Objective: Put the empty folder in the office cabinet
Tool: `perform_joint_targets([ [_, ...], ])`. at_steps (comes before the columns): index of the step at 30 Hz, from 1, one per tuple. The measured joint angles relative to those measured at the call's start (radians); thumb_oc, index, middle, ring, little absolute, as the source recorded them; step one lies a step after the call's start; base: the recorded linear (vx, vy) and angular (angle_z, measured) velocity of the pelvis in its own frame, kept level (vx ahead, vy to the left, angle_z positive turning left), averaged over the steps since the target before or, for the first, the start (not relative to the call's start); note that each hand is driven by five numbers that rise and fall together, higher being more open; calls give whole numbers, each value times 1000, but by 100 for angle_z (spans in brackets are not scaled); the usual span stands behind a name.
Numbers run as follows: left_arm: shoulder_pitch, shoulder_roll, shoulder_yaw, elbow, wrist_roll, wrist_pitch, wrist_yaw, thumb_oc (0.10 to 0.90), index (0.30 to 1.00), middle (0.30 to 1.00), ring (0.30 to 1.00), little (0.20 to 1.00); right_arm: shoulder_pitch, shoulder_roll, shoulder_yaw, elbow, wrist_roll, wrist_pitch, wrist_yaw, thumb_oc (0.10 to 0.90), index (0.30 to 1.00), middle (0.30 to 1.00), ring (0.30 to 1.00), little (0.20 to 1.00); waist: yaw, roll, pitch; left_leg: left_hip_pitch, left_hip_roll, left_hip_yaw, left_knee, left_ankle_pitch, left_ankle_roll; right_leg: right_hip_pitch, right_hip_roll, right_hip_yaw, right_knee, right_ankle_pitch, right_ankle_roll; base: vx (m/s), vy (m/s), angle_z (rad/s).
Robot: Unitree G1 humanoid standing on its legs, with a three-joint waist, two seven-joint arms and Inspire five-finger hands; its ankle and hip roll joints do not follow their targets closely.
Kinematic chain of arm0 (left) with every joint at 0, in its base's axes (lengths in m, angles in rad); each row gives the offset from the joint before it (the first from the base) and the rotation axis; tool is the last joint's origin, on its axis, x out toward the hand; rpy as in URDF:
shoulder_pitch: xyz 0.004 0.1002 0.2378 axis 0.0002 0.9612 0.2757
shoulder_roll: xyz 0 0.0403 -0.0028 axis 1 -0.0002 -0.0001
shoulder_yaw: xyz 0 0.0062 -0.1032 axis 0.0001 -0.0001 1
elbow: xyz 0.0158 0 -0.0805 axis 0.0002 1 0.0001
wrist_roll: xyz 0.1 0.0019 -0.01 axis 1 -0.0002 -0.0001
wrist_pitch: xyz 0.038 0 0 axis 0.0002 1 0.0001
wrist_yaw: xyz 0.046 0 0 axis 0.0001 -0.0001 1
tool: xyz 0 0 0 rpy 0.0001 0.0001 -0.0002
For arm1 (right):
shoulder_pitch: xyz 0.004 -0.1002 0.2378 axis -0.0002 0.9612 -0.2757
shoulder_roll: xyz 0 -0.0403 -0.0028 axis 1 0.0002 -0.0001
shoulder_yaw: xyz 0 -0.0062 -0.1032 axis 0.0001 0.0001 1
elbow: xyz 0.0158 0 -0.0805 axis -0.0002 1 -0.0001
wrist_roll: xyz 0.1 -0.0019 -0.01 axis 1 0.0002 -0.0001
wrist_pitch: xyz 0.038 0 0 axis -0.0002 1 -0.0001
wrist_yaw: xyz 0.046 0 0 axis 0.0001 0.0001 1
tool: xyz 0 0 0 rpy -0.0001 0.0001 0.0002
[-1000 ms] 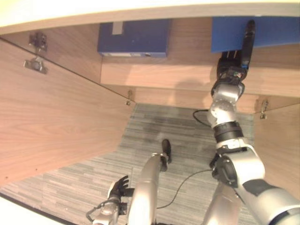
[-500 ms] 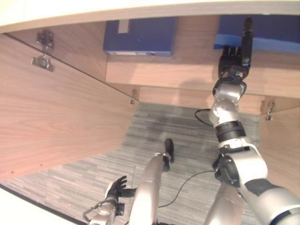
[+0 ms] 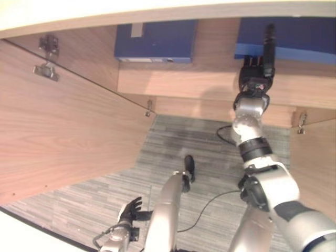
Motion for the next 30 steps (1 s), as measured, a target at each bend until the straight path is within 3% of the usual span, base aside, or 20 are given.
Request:
perform_joint_targets([
  [2, 1, 9, -3, 0, 0, 0, -39, 800, 900, 900, 900, 900, -19, -134, 207, 58, -126, 165, 62, 800, 900, 900, 900, 900, -5, -1, 0, 0, 3, 0, 1, 0, 0, 2, 3, -1, -4, 3, 1, -22, -43, -3],
  [3, 1, 12, -3, 2, 0, -1, -56, 800, 900, 900, 900, 900, -25, -172, 258, 58, -179, 225, 103, 800, 900, 900, 900, 900, -5, -1, 0, 0, 4, -1, 1, 0, 0, 3, 6, -2, -7, 4, 1, -8, -24, -5],
  [7, 2, 35, -14, -3, 0, -4, -105, 800, 900, 900, 900, 900, -83, -210, 321, 106, -314, 346, 219, 800, 900, 900, 900, 900, -13, -2, -1, 0, 15, -1, 0, 2, -2, 9, 19, -7, -22, 14, -3, 0, -7, -5],
  [10, 1, 37, -14, -3, 0, -3, -106, 800, 900, 900, 900, 900, -110, -202, 320, 131, -335, 384, 243, 800, 900, 900, 900, 900, -21, -2, -1, 0, 17, -1, -1, 3, -3, 11, 22, -7, -27, 19, -6, 0, 0, 0],
  [15, 1, 37, -13, -5, -1, -6, -105, 800, 900, 900, 900, 900, -109, -158, 260, 134, -302, 384, 240, 800, 900, 900, 900, 900, -29, -3, 0, 0, 19, 1, -2, 4, -2, 13, 27, -7, -40, 26, -7, -1, -4, -2],
  [23, 1, 38, -13, -1, -2, -3, -106, 800, 900, 900, 900, 900, -132, -167, 318, 171, -368, 403, 267, 800, 900, 900, 900, 900, -29, -10, 3, 0, 20, 3, -8, 8, 1, 20, 31, -9, -63, 41, -2, 0, 0, 0],
  [26, 1, 42, -11, -2, -3, -4, -106, 800, 900, 900, 900, 900, -176, -190, 383, 201, -435, 424, 294, 800, 900, 900, 900, 900, -29, -17, 6, 0, 19, 4, -16, 14, 1, 21, 32, -11, -72, 48, -4, 0, 0, 0],
  [28, 1, 46, -11, -1, -3, -4, -108, 800, 900, 900, 900, 900, -225, -228, 489, 223, -563, 434, 321, 800, 900, 900, 900, 900, -29, -22, 8, 0, 19, 4, -20, 16, 2, 23, 34, -12, -81, 54, -5, -12, 13, -2],
  [29, 1, 49, -11, 0, -3, -3, -108, 800, 900, 900, 900, 900, -291, -255, 561, 244, -710, 454, 371, 800, 900, 900, 900, 900, -32, -27, 10, 0, 19, 6, -21, 17, 3, 27, 36, -12, -91, 62, -5, -21, 30, -4],
  [30, 1, 51, -11, 0, -3, -4, -109, 800, 900, 900, 900, 900, -305, -259, 579, 244, -736, 460, 379, 800, 900, 900, 900, 900, -32, -29, 11, 0, 20, 6, -21, 18, 4, 28, 38, -12, -95, 64, -3, -14, 25, -4],
])
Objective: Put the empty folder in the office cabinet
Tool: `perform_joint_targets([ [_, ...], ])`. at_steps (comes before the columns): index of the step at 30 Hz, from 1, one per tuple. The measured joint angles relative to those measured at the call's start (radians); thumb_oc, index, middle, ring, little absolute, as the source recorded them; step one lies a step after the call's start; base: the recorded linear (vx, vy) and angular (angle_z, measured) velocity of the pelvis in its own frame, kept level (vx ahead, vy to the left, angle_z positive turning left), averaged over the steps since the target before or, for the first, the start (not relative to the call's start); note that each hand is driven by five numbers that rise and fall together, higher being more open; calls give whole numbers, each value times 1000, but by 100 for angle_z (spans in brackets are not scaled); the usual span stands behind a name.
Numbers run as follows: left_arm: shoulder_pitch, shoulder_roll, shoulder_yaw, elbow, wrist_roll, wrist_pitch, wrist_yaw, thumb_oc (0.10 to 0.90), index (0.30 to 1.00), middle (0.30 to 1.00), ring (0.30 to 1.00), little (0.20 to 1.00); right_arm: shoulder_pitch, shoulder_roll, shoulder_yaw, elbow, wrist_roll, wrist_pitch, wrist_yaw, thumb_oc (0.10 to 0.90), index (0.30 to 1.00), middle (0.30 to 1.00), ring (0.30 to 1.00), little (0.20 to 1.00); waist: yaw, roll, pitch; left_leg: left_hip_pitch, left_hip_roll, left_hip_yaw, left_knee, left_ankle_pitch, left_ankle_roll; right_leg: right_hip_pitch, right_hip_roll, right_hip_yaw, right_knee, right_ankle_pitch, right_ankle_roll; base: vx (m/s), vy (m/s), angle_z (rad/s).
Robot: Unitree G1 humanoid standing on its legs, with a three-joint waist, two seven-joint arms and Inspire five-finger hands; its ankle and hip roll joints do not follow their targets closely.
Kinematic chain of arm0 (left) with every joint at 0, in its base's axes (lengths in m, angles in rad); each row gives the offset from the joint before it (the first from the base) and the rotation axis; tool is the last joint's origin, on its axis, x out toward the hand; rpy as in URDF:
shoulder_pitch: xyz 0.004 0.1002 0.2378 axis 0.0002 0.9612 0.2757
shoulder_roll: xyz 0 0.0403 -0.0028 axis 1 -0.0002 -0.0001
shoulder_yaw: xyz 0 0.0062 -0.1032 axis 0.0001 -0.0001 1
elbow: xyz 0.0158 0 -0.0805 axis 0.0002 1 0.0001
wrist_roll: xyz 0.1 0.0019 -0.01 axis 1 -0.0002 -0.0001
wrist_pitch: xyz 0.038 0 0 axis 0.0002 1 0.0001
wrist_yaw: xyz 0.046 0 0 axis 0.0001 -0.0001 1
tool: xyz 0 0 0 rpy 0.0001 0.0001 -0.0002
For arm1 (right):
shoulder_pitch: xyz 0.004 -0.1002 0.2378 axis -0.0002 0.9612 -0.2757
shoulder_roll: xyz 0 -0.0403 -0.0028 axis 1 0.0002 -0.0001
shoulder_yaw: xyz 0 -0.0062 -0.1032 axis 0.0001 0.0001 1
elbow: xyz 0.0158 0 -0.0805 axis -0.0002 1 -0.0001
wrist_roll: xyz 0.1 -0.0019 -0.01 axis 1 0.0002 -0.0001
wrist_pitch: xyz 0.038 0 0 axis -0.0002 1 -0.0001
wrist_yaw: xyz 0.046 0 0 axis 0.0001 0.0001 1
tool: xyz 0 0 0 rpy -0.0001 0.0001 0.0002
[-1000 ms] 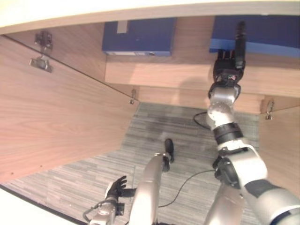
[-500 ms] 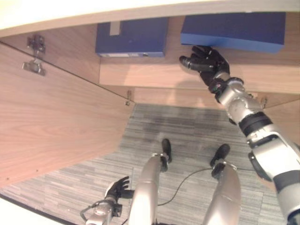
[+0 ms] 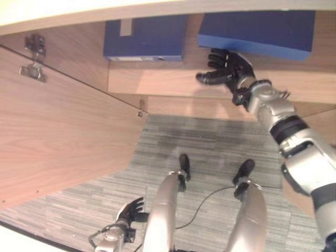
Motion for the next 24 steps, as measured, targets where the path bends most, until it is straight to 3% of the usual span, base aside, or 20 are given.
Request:
perform_joint_targets([
  [1, 7, 3, 18, 0, 0, -3, -3, 800, 900, 900, 900, 900, -60, -27, 161, -37, -162, -3, 9, 800, 900, 900, 900, 900, -12, -14, 4, 0, 0, 2, -4, 1, -1, 3, -1, -1, -15, 8, 1, -3, 8, -6],
  [2, 10, 4, 34, 2, 0, -2, -4, 800, 900, 900, 900, 900, -88, -45, 207, -90, -293, -8, 20, 800, 900, 900, 900, 900, -17, -26, 6, 0, 2, 9, -11, 4, 0, 3, 4, 0, -29, 18, 1, 4, -17, -10],
  [6, 9, 19, 81, -1, 1, -4, -1, 800, 900, 900, 900, 900, -134, -49, 298, -132, -737, -12, 34, 800, 900, 900, 900, 900, -25, -56, 6, 6, 3, 15, -29, 7, -2, 19, 10, -5, -75, 42, 3, 4, -9, -4],
  [9, 7, 29, 103, -2, 4, -18, 6, 800, 900, 900, 900, 900, -134, -51, 302, -140, -900, -17, 40, 800, 900, 900, 900, 900, -25, -58, 7, 7, -1, 14, -31, 7, -1, 24, 12, -7, -82, 45, 4, 0, 0, 0],
  [15, 7, 34, 108, -5, 7, -17, 3, 800, 900, 900, 900, 900, -132, -43, 301, -102, -980, -49, 45, 800, 900, 900, 900, 900, -23, -58, 7, 7, -2, 14, -35, 9, 1, 31, 10, -9, -99, 56, 8, 0, 0, 0],
  [24, 6, 34, 107, -6, 6, -16, 3, 800, 900, 900, 900, 900, -127, -13, 294, -37, -985, -59, 58, 800, 900, 900, 900, 900, -19, -58, 7, 19, -5, 13, -46, 14, -7, 47, 11, -9, -117, 63, 9, 0, 0, 0],
])
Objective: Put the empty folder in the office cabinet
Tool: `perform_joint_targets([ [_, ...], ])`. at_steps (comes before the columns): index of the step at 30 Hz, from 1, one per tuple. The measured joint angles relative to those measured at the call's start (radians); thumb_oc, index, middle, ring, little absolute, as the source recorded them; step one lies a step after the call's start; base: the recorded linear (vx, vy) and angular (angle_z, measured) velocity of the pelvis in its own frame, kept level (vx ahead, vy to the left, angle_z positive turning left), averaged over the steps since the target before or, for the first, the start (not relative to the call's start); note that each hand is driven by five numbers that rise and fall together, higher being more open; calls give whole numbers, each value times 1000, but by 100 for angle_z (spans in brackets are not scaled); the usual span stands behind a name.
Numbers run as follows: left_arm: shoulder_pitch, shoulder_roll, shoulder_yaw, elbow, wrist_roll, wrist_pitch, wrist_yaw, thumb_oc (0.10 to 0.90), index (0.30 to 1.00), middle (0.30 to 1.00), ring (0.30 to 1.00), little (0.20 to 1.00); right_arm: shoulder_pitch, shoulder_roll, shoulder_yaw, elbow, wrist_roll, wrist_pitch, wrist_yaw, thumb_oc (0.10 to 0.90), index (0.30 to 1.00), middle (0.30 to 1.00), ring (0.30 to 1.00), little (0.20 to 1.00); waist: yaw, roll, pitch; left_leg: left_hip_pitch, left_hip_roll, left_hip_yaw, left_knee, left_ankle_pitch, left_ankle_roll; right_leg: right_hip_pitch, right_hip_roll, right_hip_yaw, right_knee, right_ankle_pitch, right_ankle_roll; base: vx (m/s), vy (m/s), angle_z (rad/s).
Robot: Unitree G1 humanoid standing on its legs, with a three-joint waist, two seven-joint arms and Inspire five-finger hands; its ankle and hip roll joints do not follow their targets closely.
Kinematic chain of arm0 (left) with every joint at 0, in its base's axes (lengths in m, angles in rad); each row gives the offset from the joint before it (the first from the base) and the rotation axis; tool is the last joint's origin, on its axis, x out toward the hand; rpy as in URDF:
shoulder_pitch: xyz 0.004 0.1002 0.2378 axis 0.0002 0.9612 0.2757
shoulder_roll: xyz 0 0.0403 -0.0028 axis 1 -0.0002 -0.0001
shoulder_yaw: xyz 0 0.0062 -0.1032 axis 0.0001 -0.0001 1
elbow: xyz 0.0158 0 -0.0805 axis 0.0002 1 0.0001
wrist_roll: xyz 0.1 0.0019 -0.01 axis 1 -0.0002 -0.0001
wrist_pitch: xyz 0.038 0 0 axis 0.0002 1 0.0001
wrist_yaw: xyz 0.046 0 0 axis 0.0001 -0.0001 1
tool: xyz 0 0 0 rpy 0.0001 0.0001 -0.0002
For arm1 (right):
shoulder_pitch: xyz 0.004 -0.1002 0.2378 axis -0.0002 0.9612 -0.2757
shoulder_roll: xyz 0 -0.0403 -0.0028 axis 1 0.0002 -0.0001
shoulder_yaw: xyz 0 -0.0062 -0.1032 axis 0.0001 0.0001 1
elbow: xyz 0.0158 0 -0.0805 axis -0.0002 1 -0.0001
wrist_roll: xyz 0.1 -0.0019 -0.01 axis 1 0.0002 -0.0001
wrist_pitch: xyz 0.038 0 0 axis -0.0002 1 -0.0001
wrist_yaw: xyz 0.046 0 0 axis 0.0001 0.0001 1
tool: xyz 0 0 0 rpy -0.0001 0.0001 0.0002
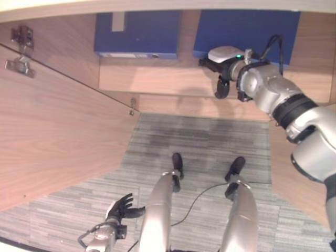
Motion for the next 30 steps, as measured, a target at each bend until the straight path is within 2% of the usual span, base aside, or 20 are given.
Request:
perform_joint_targets([
  [6, 0, 0, -10, -6, -2, 1, 0, 800, 900, 900, 900, 900, 6, 40, -40, 75, -3, -13, -17, 800, 900, 900, 900, 900, 4, 0, 0, 8, -1, -1, -6, 2, -3, 12, 7, 3, -18, 4, 3, 3, 1, -1],
  [8, -2, 0, -9, -8, -2, 0, 0, 800, 900, 900, 900, 900, 7, 64, -39, 122, -56, -17, -28, 800, 900, 900, 900, 900, 7, 0, 0, 25, -4, -3, -20, 1, -1, 27, 7, 2, -26, 5, 5, 5, 0, 2],
  [11, -2, -1, -11, -16, -2, 2, 1, 800, 900, 900, 900, 900, 7, 64, -39, 144, -98, -20, -43, 800, 900, 900, 900, 900, 16, -1, 0, 30, -7, -5, -24, 1, -1, 34, 7, 2, -33, 9, 11, 2, 1, 1],
  [17, -2, -2, -10, -16, -3, 2, 1, 800, 900, 900, 900, 900, 6, 60, -50, 155, -95, -22, -68, 800, 900, 900, 900, 900, 18, -4, -1, 31, -17, -7, -38, 3, -3, 39, 6, 2, -56, 10, 12, 0, 0, 0],
  [25, -2, -1, -10, -16, -4, 0, 1, 800, 900, 900, 900, 900, -10, 56, -54, 164, -49, -22, -73, 800, 900, 900, 900, 900, 15, -35, 4, 30, -17, -6, -38, 8, -8, 40, 8, 2, -59, 12, 15, 0, 0, 0],
  [30, -2, -1, -9, -15, -4, 0, 1, 800, 900, 900, 900, 900, -20, 56, -59, 182, -34, -25, -72, 800, 900, 900, 900, 900, 17, -40, 6, 31, -18, -6, -36, 7, -4, 40, 11, 3, -55, 12, 15, 0, 0, 0],
])
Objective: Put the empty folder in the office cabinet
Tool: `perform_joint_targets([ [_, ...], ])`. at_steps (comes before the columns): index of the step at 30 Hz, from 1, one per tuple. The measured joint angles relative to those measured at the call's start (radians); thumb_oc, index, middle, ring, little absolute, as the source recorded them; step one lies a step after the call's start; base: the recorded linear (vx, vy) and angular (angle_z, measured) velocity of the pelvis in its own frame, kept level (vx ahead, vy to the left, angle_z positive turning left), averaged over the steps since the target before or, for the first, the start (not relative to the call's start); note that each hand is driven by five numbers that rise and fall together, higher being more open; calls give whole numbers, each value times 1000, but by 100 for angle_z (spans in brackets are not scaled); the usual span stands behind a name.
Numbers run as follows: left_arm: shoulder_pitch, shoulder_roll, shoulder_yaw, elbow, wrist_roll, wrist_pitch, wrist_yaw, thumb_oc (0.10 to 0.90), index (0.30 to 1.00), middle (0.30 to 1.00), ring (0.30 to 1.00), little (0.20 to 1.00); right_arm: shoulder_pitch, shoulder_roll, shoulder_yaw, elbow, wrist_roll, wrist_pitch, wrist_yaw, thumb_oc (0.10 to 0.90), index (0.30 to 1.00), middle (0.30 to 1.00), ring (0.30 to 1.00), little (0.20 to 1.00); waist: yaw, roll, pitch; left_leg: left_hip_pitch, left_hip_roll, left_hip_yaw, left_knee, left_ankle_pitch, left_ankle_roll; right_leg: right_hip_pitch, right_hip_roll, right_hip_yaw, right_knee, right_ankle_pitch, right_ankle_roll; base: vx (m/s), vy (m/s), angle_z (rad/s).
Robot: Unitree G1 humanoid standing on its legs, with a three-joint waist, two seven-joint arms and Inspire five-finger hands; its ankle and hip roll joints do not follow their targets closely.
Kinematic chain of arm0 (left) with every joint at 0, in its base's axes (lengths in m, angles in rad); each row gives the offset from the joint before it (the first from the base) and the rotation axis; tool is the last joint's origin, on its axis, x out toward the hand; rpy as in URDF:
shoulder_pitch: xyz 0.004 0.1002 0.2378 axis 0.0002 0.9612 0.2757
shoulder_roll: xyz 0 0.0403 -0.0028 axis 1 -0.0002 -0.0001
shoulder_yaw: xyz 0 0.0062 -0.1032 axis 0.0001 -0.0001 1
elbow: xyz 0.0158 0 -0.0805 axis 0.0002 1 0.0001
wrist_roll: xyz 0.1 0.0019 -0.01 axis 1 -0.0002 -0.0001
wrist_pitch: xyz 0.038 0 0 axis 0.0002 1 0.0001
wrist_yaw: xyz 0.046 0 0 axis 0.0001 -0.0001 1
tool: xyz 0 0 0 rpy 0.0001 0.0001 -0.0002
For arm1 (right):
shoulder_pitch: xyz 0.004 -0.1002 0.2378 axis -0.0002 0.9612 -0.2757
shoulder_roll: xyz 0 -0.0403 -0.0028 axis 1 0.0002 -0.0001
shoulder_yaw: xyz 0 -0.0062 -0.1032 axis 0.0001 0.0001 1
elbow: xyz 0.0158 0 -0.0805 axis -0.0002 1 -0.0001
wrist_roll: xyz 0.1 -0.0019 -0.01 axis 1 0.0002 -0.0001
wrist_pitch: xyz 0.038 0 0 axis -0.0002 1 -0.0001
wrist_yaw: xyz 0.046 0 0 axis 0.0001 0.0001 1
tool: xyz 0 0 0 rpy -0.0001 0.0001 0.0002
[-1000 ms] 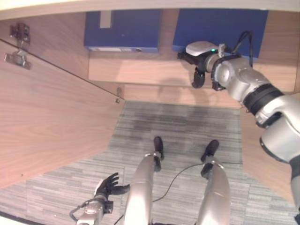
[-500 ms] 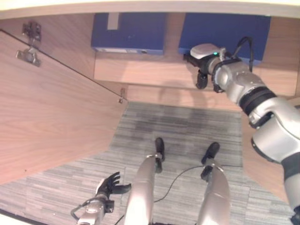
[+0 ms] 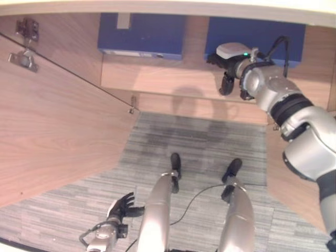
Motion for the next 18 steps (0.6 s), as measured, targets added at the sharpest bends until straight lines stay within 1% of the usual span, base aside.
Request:
perform_joint_targets([
  [9, -2, 0, 1, 6, -1, 1, 0, 800, 900, 900, 900, 900, 4, 0, 0, 55, -2, 0, 6, 800, 900, 900, 900, 900, 3, -11, 7, 17, -2, 0, 0, 1, 2, 25, 0, -1, -11, 2, -2, 0, 0, 0],
  [14, -3, 0, 6, 27, 0, 2, 0, 800, 900, 900, 900, 900, 43, -46, -7, 54, 0, 20, 21, 800, 900, 900, 900, 900, -1, -14, 7, 60, -4, 4, -26, 4, 7, 73, 10, -4, -54, 8, 3, 4, -1, -2],
  [16, -2, 0, 11, 35, 0, 3, 0, 800, 900, 900, 900, 900, 54, -51, -27, 41, 42, 42, 27, 800, 900, 900, 900, 900, -13, -14, 7, 75, -3, 9, -39, 5, 7, 92, 15, -4, -79, 28, 4, 33, 2, -6],
  [18, -2, 0, 14, 51, 0, 2, 0, 800, 900, 900, 900, 900, 100, -63, -82, -43, 128, 88, 28, 800, 900, 900, 900, 900, -21, -19, 8, 105, -3, 13, -57, 11, 8, 121, 24, -4, -109, 46, 3, 24, -4, -10],
])
